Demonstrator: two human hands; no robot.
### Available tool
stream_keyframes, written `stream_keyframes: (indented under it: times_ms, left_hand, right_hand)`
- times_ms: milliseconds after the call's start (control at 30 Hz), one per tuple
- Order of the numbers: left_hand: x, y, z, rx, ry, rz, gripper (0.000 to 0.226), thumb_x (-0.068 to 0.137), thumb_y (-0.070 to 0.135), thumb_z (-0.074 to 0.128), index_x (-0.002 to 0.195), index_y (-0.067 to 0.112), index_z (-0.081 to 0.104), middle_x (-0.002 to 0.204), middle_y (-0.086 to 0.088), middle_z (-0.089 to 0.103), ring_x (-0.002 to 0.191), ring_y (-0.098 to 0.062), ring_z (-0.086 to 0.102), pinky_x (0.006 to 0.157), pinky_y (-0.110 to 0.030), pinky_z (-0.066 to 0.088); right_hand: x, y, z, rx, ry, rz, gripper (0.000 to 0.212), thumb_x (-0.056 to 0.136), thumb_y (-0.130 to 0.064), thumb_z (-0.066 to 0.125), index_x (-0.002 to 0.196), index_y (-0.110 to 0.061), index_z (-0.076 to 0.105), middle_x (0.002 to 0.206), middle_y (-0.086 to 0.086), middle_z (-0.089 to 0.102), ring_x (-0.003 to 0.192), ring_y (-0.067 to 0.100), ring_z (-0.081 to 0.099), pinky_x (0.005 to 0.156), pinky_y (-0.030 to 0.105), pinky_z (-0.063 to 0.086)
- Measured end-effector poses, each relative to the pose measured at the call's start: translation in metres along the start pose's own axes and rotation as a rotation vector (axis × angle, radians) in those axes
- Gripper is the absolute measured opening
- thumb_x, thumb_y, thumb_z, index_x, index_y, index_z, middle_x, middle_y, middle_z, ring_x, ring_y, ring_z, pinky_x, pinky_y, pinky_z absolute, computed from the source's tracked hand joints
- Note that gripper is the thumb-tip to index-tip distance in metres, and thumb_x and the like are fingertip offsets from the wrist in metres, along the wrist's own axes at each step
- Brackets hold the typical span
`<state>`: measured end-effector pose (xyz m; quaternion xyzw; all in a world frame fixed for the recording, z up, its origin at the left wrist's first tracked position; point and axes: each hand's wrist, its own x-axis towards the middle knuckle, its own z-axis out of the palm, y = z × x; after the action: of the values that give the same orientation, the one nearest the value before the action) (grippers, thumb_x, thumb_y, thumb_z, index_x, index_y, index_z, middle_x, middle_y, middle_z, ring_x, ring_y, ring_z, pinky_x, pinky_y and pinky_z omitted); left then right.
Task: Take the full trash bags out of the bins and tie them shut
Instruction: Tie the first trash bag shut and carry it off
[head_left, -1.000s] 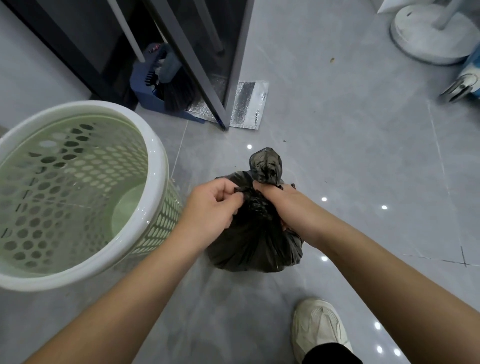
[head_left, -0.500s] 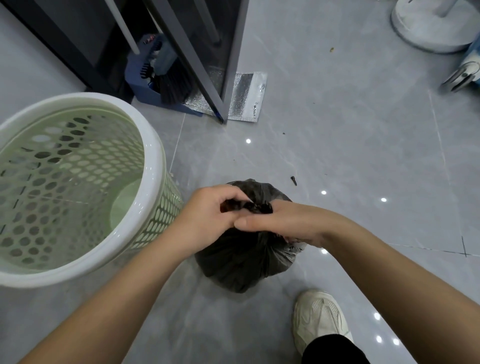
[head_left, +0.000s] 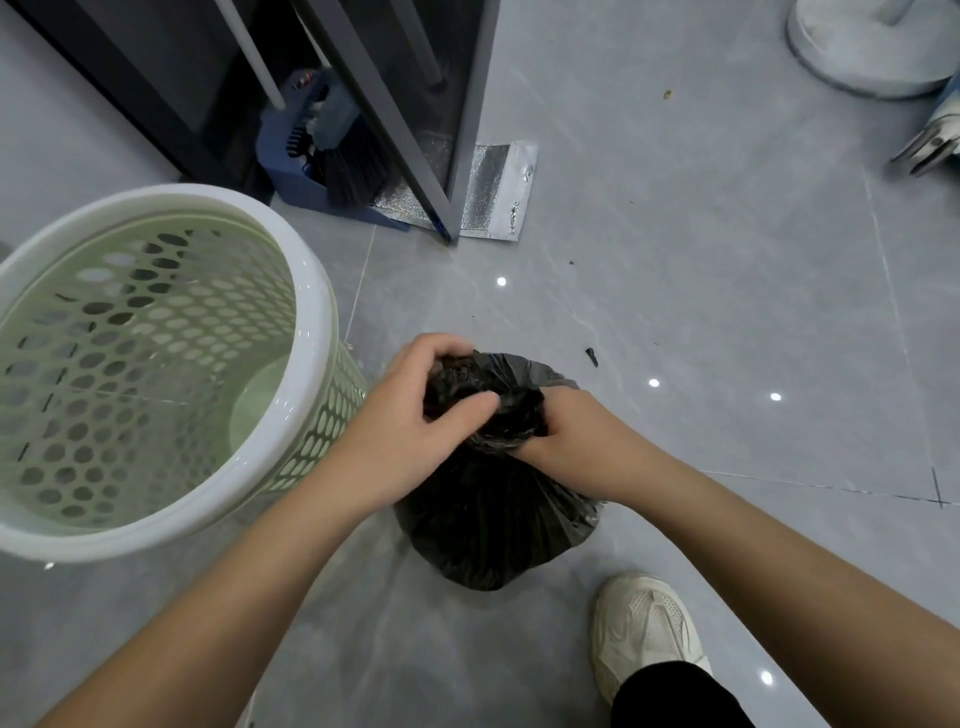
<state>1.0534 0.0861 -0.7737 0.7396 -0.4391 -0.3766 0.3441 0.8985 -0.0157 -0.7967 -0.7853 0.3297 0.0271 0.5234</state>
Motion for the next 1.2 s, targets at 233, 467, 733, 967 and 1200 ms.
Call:
stream_keyframes:
  times_ms: [233, 467, 733, 967, 1200]
  left_hand:
    - [-0.001, 0.010, 0.005, 0.059, 0.093, -0.059, 0.015, 0.086, 0.014, 0.064, 0.073, 0.021, 0.061, 0.058, 0.004, 0.062, 0.043, -0.006, 0.060, 0.048, -0.017, 0.045]
    - [-0.004, -0.004, 0.001, 0.137, 0.148, -0.099, 0.018, 0.090, 0.019, 0.053, 0.106, 0.021, 0.060, 0.102, 0.003, 0.064, 0.094, -0.012, 0.061, 0.091, -0.034, 0.050]
    - [0.002, -0.008, 0.014, 0.275, 0.126, 0.026, 0.019, 0.078, 0.010, 0.058, 0.084, 0.028, 0.062, 0.077, 0.006, 0.066, 0.072, -0.015, 0.062, 0.067, -0.034, 0.052]
    - [-0.006, -0.003, 0.010, 0.080, 0.224, -0.009, 0.023, 0.081, 0.030, 0.051, 0.103, 0.027, 0.057, 0.104, 0.010, 0.063, 0.101, -0.007, 0.058, 0.088, -0.029, 0.047]
    - [-0.001, -0.016, 0.021, 0.311, 0.026, -0.021, 0.026, 0.080, 0.010, 0.055, 0.098, 0.028, 0.053, 0.086, 0.003, 0.065, 0.076, -0.020, 0.060, 0.069, -0.034, 0.049]
  right_hand:
    - [0.001, -0.004, 0.002, -0.239, 0.107, 0.045, 0.021, 0.076, -0.051, 0.062, 0.072, -0.032, 0.053, 0.071, -0.013, 0.060, 0.074, 0.011, 0.058, 0.064, 0.032, 0.049]
    - [0.005, 0.002, 0.008, -0.226, 0.090, 0.024, 0.010, 0.078, -0.032, 0.060, 0.077, -0.022, 0.057, 0.067, -0.007, 0.060, 0.068, 0.013, 0.058, 0.062, 0.036, 0.051]
    - [0.006, -0.002, 0.009, -0.341, 0.112, 0.023, 0.025, 0.076, -0.032, 0.060, 0.061, -0.028, 0.041, 0.059, -0.008, 0.050, 0.064, 0.015, 0.051, 0.051, 0.030, 0.036]
    - [0.006, 0.001, 0.013, -0.339, 0.111, 0.022, 0.025, 0.078, -0.030, 0.061, 0.063, -0.024, 0.042, 0.058, -0.006, 0.050, 0.062, 0.015, 0.050, 0.057, 0.036, 0.047]
    - [0.006, -0.004, 0.012, -0.334, 0.094, 0.026, 0.023, 0.077, -0.027, 0.060, 0.065, -0.028, 0.041, 0.059, -0.007, 0.051, 0.062, 0.016, 0.051, 0.057, 0.034, 0.045]
